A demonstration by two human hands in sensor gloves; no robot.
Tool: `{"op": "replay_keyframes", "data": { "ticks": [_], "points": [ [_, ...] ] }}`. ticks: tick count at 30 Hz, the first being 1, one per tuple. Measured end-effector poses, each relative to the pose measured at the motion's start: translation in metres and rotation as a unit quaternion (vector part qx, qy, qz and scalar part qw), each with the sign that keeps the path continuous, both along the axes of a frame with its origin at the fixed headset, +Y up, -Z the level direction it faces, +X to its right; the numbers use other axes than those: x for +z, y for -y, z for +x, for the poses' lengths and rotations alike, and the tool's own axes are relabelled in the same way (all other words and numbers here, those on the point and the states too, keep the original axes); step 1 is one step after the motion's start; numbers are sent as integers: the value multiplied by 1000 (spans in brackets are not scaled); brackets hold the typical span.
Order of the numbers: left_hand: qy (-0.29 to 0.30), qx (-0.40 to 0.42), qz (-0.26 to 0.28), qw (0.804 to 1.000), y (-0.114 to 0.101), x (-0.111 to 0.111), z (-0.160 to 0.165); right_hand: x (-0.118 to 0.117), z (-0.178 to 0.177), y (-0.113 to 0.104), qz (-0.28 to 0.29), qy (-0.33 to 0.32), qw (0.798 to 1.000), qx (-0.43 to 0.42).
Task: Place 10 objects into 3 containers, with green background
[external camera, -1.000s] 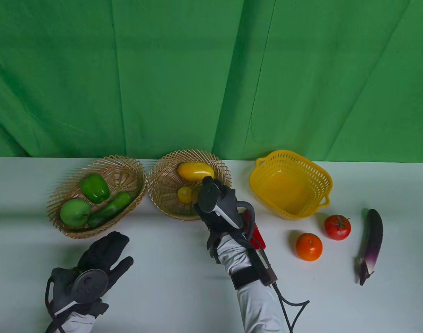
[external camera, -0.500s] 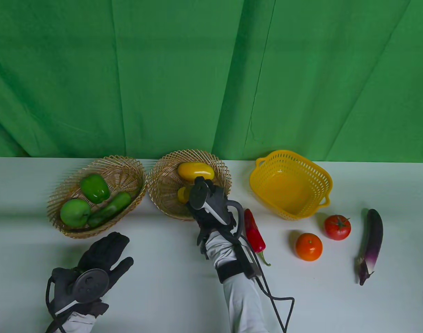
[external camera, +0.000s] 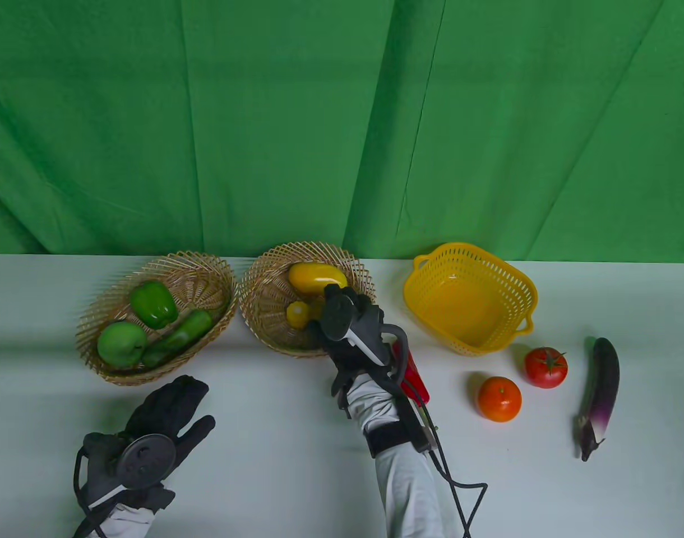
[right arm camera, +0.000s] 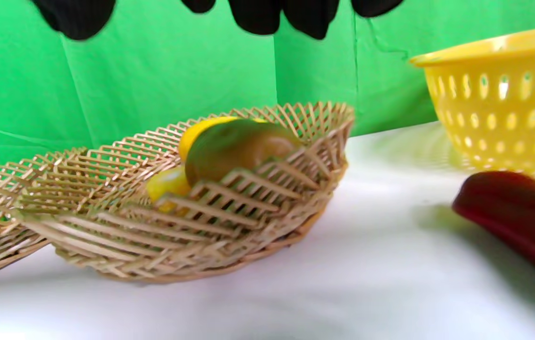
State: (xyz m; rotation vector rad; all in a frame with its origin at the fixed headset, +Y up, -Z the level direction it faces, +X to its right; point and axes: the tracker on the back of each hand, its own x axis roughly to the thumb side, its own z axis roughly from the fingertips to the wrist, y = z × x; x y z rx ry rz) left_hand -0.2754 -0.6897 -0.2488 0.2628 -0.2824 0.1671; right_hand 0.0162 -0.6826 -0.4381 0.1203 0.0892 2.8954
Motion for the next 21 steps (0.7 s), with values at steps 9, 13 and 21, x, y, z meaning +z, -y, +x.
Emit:
{"op": "replay_keyframes", "data": {
  "ticks": [9, 13, 21],
  "points": [
    [4, 0, 2, 1000, 0, 0, 0, 24, 33, -9, 21, -27, 999, 5],
    [6, 4, 8, 1000, -3, 1, 0, 41, 52, -5, 24, -21, 999, -13],
    [10, 10, 14, 1000, -4, 2, -1, 74, 84, 8, 19, -21, 999, -30]
  ]
}}
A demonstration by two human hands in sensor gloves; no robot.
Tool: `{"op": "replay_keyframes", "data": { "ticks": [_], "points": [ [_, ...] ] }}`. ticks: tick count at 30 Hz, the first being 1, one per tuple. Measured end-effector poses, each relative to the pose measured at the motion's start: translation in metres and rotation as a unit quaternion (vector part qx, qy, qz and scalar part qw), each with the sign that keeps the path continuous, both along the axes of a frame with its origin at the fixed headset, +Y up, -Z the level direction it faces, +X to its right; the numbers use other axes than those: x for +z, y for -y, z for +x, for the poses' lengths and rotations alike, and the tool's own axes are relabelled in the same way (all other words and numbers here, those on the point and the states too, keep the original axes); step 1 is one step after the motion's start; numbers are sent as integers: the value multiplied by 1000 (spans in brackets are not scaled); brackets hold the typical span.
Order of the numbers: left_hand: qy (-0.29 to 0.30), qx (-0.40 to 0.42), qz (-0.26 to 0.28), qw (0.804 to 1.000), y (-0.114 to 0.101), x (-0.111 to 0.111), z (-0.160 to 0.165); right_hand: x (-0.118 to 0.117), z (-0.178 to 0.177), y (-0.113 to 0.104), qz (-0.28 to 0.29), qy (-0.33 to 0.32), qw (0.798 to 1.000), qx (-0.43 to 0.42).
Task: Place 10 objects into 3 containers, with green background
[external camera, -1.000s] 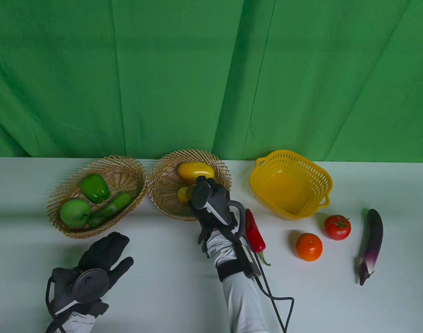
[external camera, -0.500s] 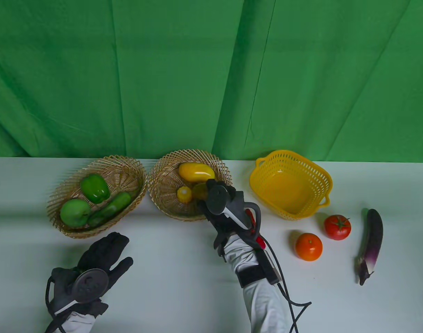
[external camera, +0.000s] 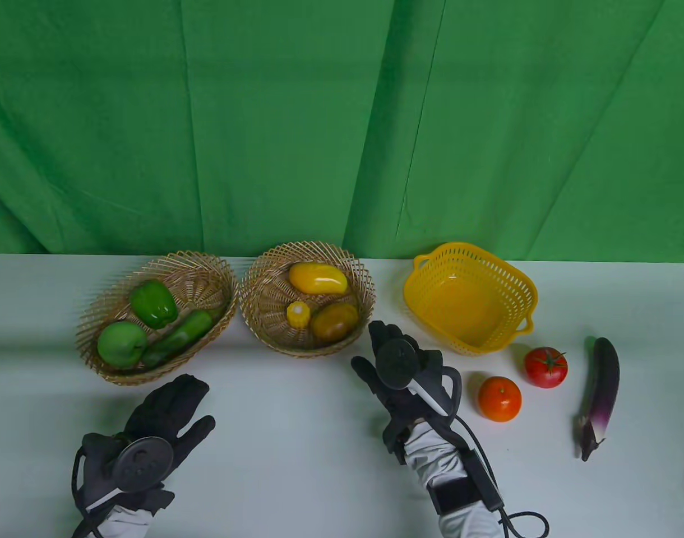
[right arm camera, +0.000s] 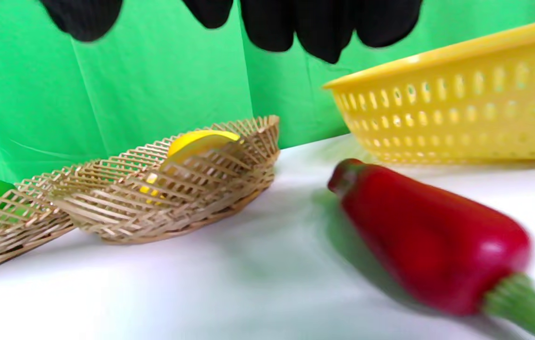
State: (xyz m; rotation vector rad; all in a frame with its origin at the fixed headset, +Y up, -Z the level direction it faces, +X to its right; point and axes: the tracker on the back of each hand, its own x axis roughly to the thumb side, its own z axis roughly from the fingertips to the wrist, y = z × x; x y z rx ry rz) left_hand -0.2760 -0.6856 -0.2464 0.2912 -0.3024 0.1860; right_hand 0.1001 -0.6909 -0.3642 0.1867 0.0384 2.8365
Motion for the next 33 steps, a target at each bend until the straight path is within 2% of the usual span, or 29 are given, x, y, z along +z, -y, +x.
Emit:
{"op": "replay_keyframes", "data": {
  "ticks": [8, 13, 18, 25, 33],
  "points": [
    [3, -2, -2, 1000, 1, 0, 1, 14, 24, 29, -28, 33, 998, 38],
    [4, -5, -8, 1000, 1, 0, 2, 10, 30, 55, -77, 47, 994, 56],
    [1, -7, -12, 1000, 3, 0, 3, 3, 32, 74, -95, 60, 991, 75],
    [-2, -11, -20, 1000, 4, 0, 3, -1, 27, 82, -95, 54, 989, 101],
    [-7, -14, -24, 1000, 4, 0, 3, -4, 23, 84, -42, 52, 987, 144]
  ]
}}
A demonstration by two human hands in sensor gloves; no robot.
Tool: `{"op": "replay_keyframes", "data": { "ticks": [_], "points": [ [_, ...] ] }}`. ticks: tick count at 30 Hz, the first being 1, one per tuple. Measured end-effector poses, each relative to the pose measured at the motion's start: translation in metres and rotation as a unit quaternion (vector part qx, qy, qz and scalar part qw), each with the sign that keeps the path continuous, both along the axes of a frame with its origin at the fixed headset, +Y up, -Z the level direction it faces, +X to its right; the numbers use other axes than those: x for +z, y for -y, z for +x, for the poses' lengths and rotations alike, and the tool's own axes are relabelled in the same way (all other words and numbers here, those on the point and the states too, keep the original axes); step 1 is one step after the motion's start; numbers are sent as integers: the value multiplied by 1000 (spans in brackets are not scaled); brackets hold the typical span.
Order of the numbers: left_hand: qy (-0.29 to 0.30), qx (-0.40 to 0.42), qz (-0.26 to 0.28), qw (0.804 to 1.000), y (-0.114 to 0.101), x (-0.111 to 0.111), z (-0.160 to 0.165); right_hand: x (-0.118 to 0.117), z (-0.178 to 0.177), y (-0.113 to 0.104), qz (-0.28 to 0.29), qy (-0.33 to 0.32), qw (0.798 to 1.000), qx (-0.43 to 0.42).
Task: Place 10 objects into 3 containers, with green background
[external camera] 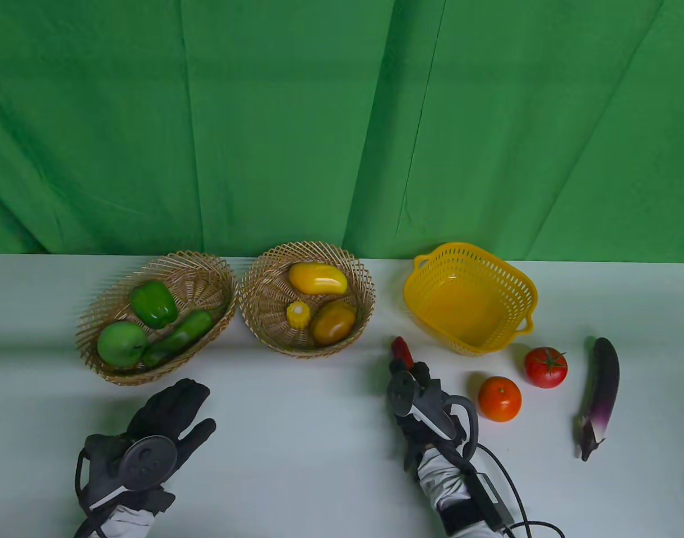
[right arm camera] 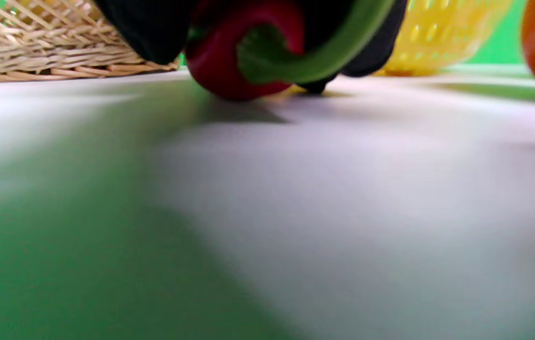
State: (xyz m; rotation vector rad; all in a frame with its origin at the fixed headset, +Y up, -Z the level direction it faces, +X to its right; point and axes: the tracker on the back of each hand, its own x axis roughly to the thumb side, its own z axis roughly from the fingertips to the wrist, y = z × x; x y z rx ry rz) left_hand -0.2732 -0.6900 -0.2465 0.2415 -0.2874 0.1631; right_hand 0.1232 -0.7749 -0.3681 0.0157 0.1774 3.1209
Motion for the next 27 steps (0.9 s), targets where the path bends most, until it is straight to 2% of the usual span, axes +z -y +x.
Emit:
{"op": "replay_keyframes", "data": {
  "ticks": [7, 15, 20, 27],
  "points": [
    [-6, -4, -4, 1000, 0, 0, -1, -4, -1, -6, -9, -16, 1000, 2],
    [-14, -7, -1, 1000, 0, -1, -4, -10, 8, -25, -45, -23, 995, -88],
    [-19, -10, 0, 1000, 0, -2, -6, -9, 10, -39, -34, -35, 994, -101],
    [-23, -8, 4, 1000, -1, -2, -9, -7, 12, -69, -4, -51, 992, -117]
  ]
}}
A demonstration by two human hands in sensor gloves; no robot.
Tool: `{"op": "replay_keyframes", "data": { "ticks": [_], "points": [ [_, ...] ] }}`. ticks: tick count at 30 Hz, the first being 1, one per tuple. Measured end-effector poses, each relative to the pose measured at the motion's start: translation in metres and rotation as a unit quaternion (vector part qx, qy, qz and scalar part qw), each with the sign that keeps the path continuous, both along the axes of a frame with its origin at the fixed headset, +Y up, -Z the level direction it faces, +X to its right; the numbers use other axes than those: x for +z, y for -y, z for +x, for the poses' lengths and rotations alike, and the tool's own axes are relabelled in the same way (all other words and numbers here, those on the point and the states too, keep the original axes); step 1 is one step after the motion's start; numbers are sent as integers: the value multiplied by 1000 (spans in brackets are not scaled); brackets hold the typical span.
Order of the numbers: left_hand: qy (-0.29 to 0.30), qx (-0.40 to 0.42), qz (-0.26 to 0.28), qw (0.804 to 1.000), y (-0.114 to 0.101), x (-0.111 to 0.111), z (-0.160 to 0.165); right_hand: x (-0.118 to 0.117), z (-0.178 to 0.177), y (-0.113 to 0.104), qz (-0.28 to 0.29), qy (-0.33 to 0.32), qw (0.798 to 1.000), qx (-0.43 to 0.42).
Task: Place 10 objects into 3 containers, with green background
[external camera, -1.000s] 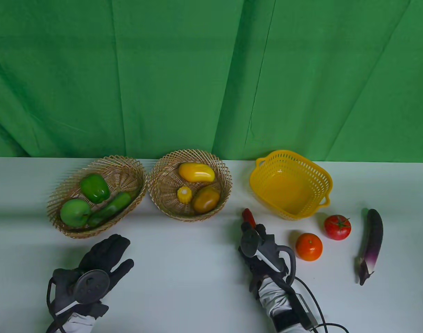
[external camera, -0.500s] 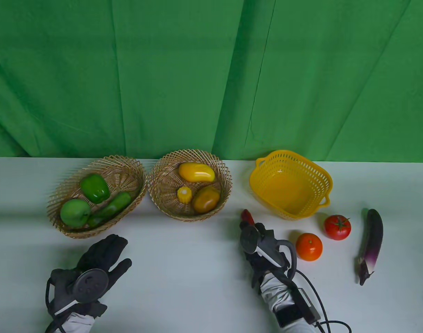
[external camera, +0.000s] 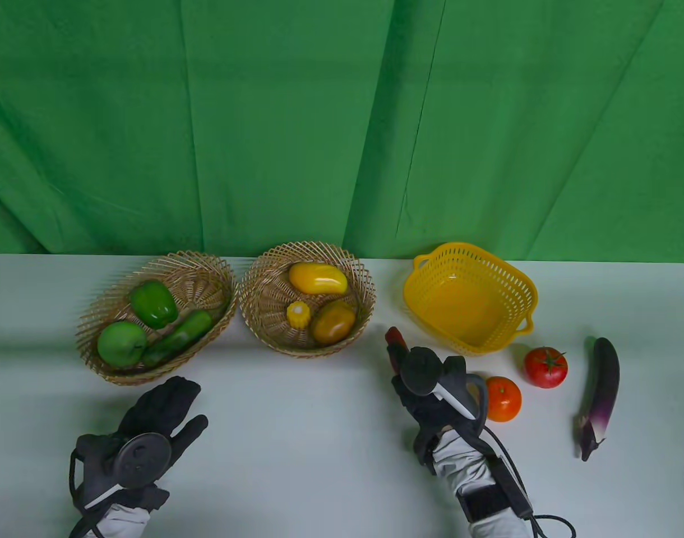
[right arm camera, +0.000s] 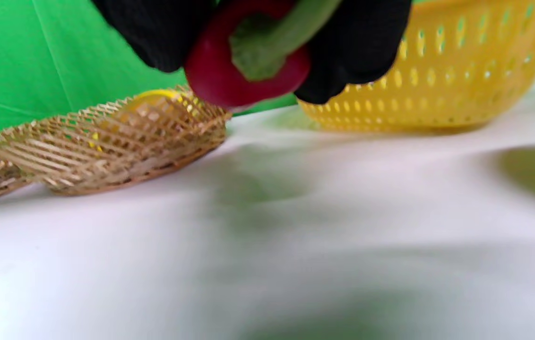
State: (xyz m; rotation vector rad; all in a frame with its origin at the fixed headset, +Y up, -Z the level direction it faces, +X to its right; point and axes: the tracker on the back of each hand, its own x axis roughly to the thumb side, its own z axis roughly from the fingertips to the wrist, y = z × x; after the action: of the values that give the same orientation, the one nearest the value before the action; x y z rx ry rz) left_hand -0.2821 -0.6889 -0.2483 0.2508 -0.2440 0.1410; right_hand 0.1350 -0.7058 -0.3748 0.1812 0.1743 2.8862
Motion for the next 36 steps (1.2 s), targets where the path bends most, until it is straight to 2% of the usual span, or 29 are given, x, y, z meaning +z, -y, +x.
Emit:
{"op": "replay_keyframes", "data": {
  "ticks": [7, 14, 20, 23, 36],
  "points": [
    [-1, 1, 3, 1000, 0, 0, -2, -6, 6, -33, 38, 10, 999, -13],
    [-2, 2, 4, 1000, 1, 0, -3, -23, 21, -48, 61, 58, 996, -26],
    [-2, 3, 6, 1000, 0, 0, -3, -41, 41, -50, 72, 117, 990, -28],
    [-4, 2, 6, 1000, 1, 0, -4, -52, 53, -45, 56, 148, 987, -15],
    [-12, -4, -1, 1000, 3, -1, -6, -78, 74, -21, 36, 203, 976, 67]
  ]
}}
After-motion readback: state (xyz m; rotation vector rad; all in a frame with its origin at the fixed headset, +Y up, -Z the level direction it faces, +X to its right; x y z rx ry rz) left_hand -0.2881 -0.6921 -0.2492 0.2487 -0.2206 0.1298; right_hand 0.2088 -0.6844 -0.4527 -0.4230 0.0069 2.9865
